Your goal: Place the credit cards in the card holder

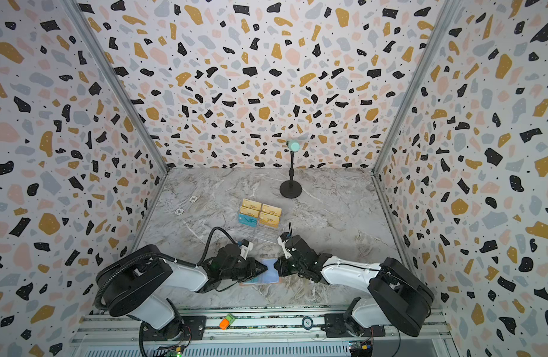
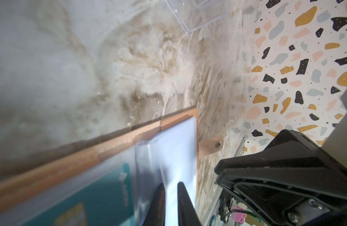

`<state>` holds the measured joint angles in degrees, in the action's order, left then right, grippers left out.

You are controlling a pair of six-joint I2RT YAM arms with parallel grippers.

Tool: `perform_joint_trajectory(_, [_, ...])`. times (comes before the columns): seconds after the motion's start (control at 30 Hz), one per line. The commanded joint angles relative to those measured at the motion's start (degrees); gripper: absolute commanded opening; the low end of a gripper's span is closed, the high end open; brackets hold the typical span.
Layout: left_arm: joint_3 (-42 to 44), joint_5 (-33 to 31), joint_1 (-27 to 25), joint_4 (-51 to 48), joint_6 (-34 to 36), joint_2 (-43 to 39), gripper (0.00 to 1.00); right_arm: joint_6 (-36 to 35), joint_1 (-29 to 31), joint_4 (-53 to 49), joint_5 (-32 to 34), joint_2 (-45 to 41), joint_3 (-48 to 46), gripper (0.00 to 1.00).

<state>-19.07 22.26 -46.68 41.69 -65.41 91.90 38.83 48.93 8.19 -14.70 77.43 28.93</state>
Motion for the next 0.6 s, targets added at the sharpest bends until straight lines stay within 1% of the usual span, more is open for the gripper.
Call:
perform_joint_trajectory(0.0, [0.97,0.66,0.21,1.73,-0.29,1.18,0.07,0.70,0.36,-0.01,0.90,-1.20,-0.81,0.09])
perform_joint_trajectory(0.07, [1.04,0.76,0.24,1.77,-0.25,0.87,0.03,0.72,0.29,-0.01,1.07,-1.64,-0.80,0.09])
perform_joint_trajectory(0.17, [1.57,0.48,0.28,1.66,-0.24,-0.58,0.01,0.90,0.16,-0.10,1.22,-2.50,-0.80,0.09])
perform_joint_trajectory(0.33, [2.46,0.00,0.36,1.17,0.27,-3.33,0.00,1.37,-0.13,-0.21,1.37,-2.39,-1.04,0.08])
perform_joint_trajectory(0.57, [3.33,0.85,0.42,2.59,0.57,-4.83,0.00,1.69,-0.14,0.62,1.24,-1.87,-1.68,0.09])
